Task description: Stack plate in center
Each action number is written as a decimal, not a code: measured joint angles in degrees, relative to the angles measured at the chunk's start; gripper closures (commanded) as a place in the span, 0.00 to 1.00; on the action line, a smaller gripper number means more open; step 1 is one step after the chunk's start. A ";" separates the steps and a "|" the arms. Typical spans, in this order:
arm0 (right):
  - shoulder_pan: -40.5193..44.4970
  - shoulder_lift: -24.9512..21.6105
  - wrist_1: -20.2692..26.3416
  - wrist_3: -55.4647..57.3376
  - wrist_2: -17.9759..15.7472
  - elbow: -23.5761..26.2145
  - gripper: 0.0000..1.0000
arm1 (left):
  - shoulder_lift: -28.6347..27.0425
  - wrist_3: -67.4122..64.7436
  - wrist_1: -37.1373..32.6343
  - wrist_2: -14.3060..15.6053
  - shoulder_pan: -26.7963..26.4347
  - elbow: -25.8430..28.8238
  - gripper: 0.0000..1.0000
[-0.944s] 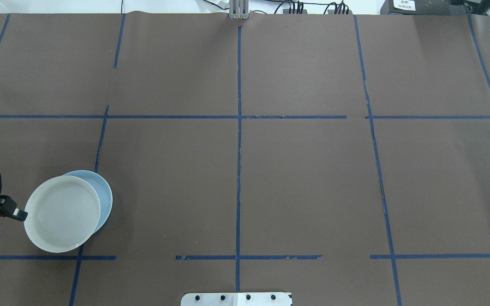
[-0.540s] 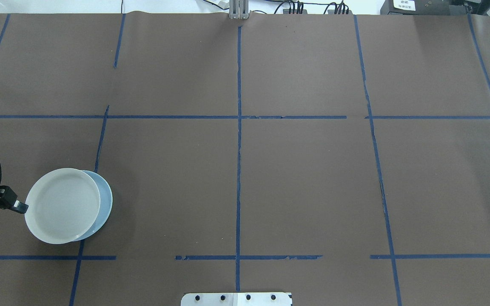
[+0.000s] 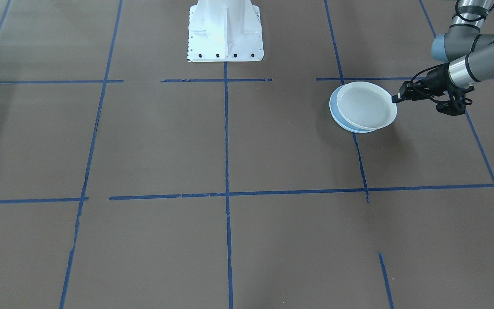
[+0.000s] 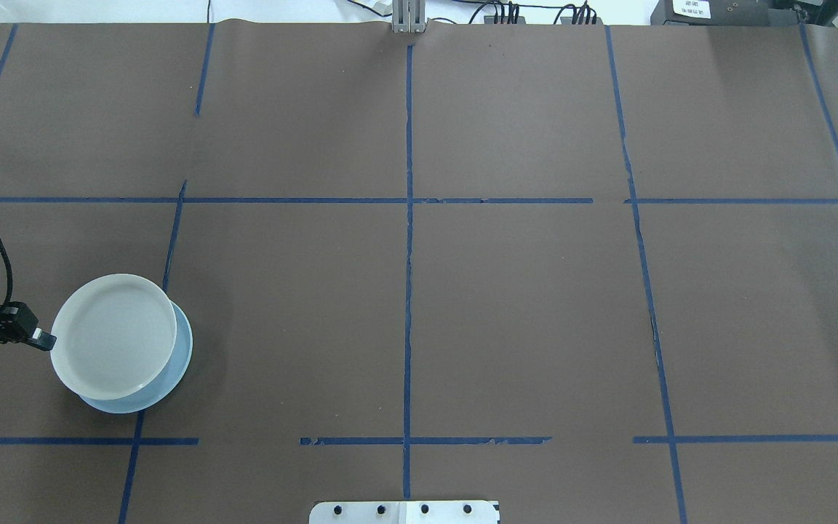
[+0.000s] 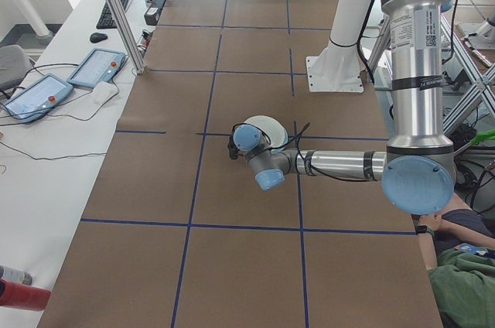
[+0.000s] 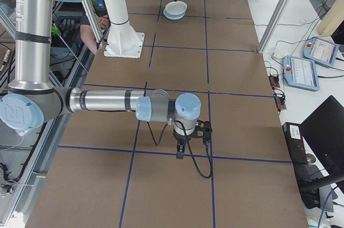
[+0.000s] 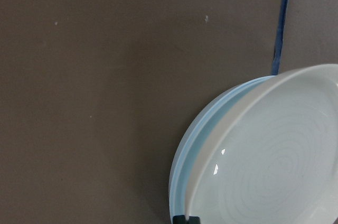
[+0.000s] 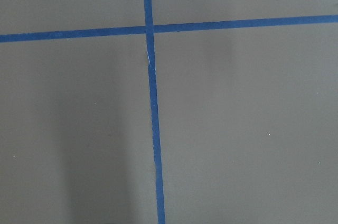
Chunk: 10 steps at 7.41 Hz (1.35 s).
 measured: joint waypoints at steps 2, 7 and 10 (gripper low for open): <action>0.00 0.00 0.01 0.00 0.00 0.00 0.00 | -0.09 0.00 -0.22 -0.53 0.00 0.07 0.01; 0.01 0.00 0.01 0.00 0.00 0.00 0.00 | -0.21 -0.15 -0.21 -0.38 -0.57 -0.41 0.00; 0.01 0.00 -0.02 0.00 0.00 0.00 0.00 | 1.05 9.33 0.17 1.50 -5.28 -0.23 0.00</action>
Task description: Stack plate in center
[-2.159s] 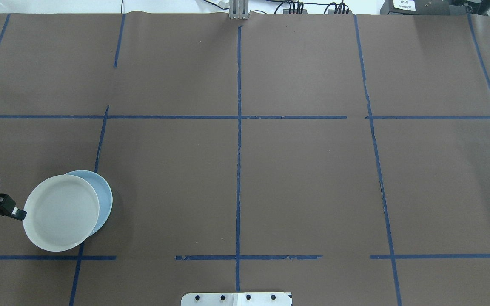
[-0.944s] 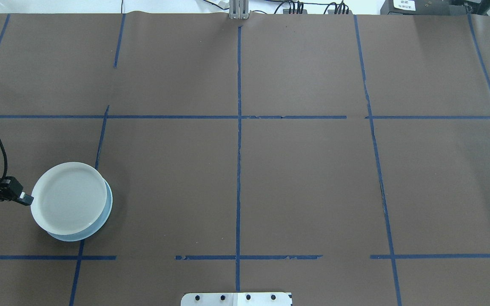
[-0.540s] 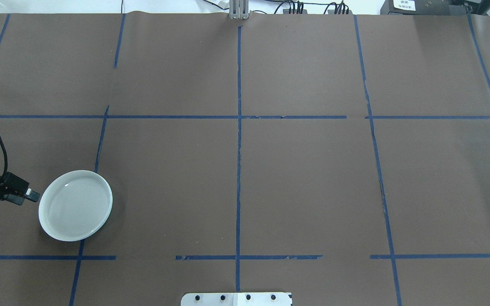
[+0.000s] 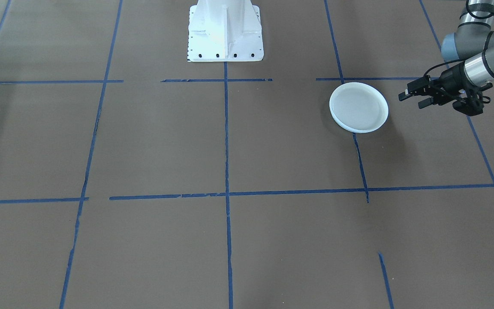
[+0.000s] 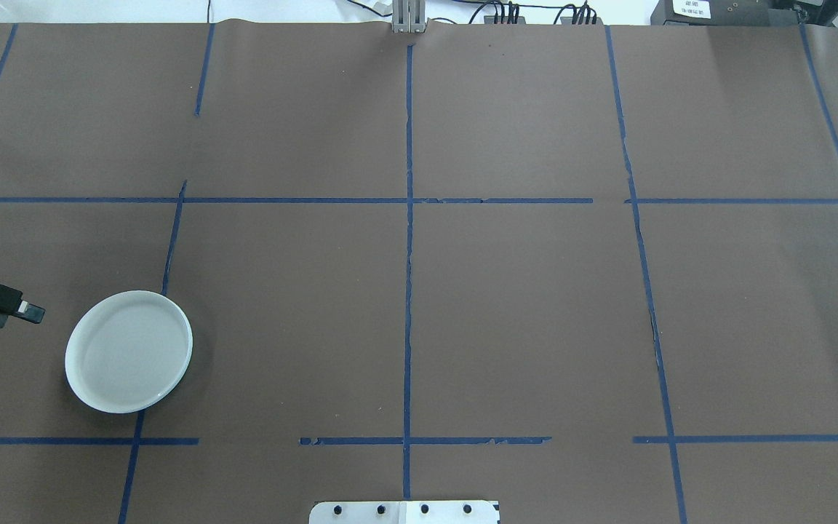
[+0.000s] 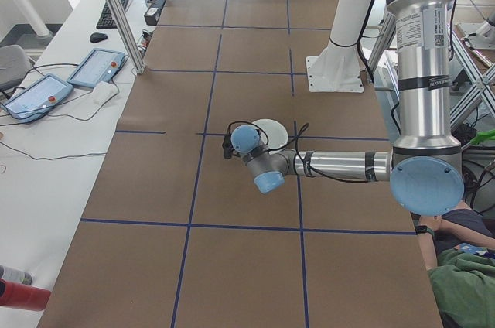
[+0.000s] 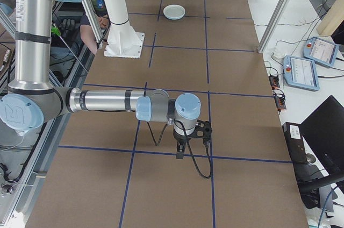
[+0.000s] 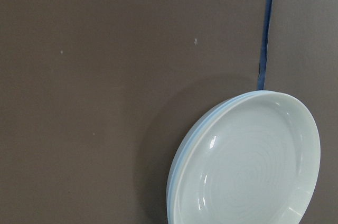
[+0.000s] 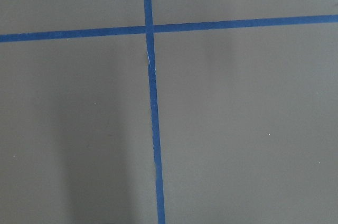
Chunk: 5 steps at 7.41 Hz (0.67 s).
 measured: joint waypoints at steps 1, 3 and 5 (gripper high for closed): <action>0.01 0.00 0.01 0.00 0.00 0.00 0.00 | 0.87 4.73 0.86 2.68 -0.83 0.28 0.00; 0.00 0.00 0.02 0.00 0.00 0.00 0.00 | 1.73 18.51 7.37 9.07 -2.78 0.55 0.00; -0.01 0.00 0.02 0.00 0.00 0.00 0.00 | 1.64 38.99 20.37 14.27 -8.93 0.48 0.00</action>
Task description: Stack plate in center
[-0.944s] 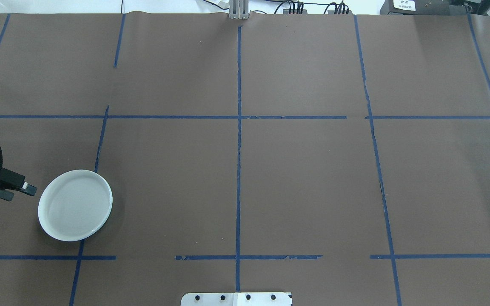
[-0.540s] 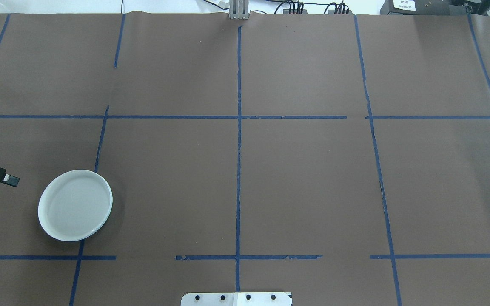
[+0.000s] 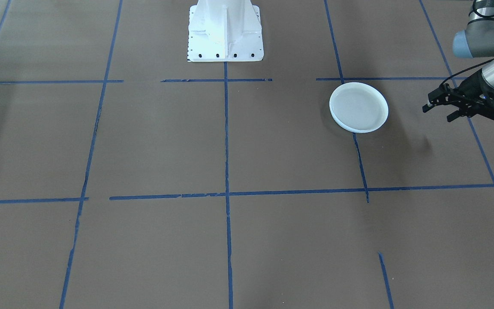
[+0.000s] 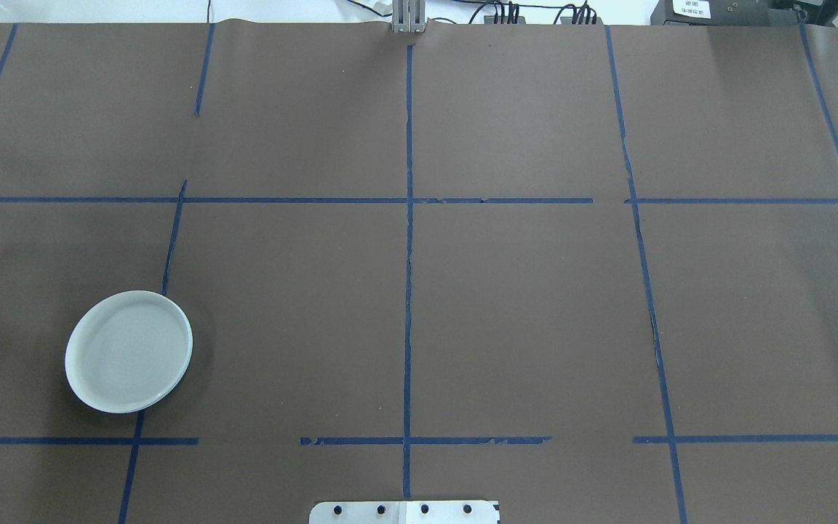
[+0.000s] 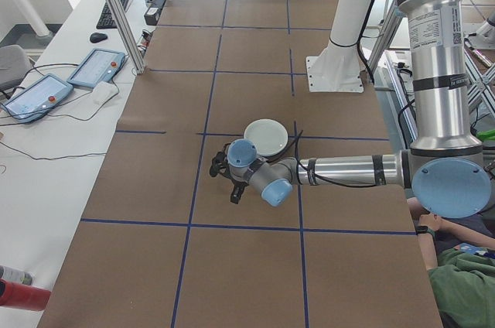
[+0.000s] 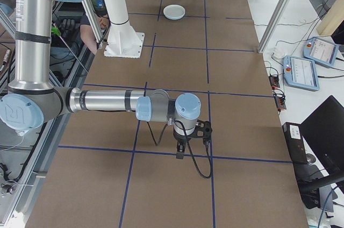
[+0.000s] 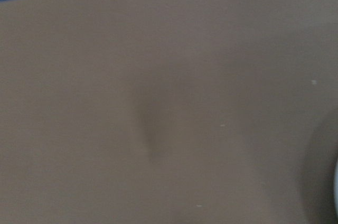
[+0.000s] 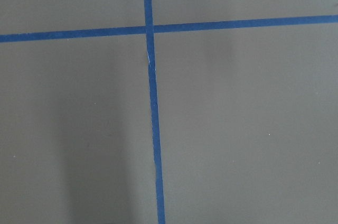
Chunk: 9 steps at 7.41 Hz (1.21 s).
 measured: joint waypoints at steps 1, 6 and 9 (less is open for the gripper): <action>0.00 0.00 0.00 0.00 0.00 0.00 0.00 | -0.35 9.48 7.73 1.61 -4.11 -0.24 0.00; 0.00 0.00 0.00 0.00 0.00 0.00 0.00 | -7.94 19.26 38.51 2.58 -21.47 -1.14 0.00; 0.00 0.00 0.00 0.00 0.00 0.00 0.00 | -9.78 19.25 45.18 1.22 -23.55 -3.89 0.00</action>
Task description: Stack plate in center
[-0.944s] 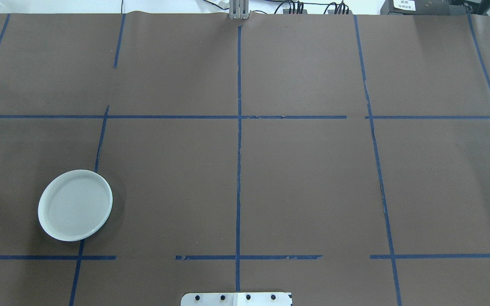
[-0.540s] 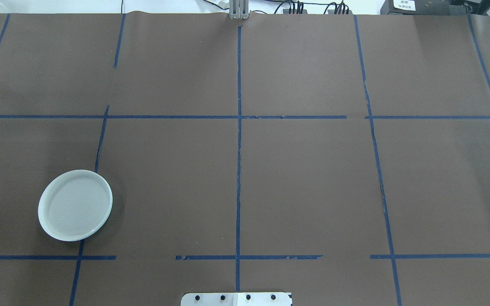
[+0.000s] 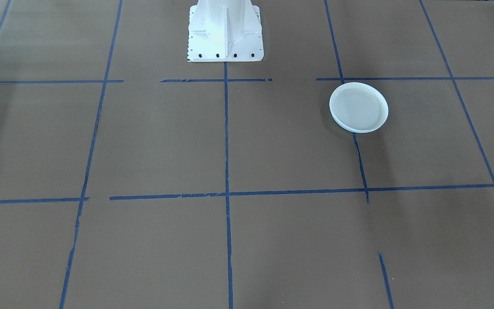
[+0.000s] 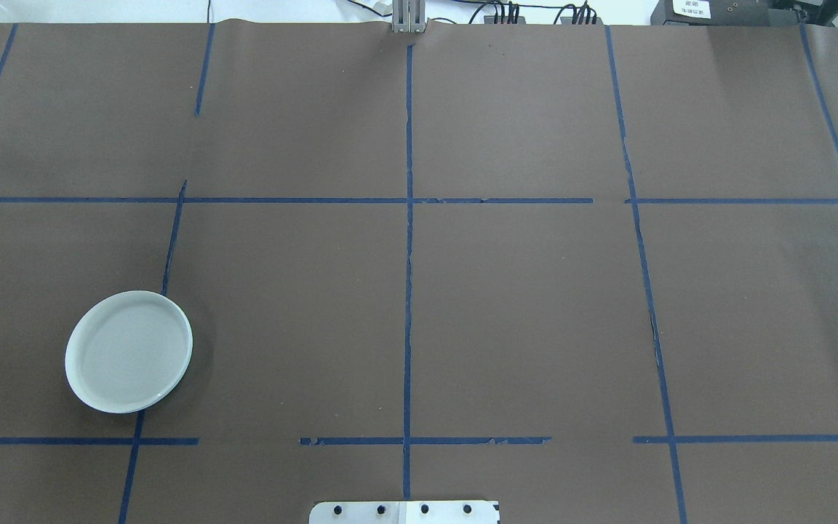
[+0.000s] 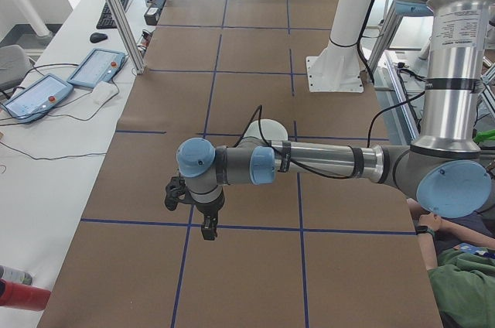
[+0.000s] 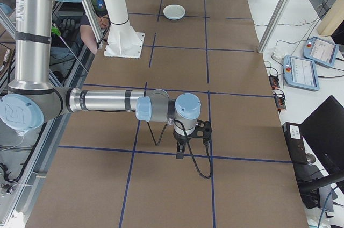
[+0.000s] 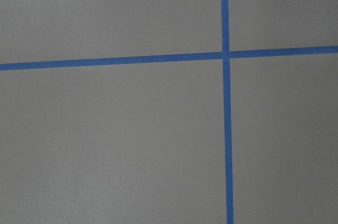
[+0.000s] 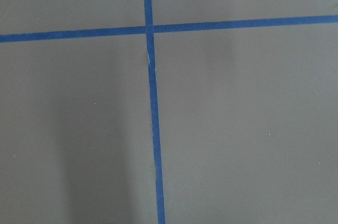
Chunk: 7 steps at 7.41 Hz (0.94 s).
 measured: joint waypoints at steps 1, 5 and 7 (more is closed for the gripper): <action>0.00 0.00 0.00 0.00 0.00 0.00 0.00 | 0.05 -0.03 0.20 -0.26 0.02 -0.28 0.00; 0.02 0.00 0.00 0.00 0.00 0.00 0.00 | 0.27 0.25 -0.21 -0.47 0.31 -0.67 0.00; 0.00 0.00 0.00 0.00 0.00 0.00 0.00 | 0.46 0.28 -0.29 -0.54 0.33 -0.82 0.00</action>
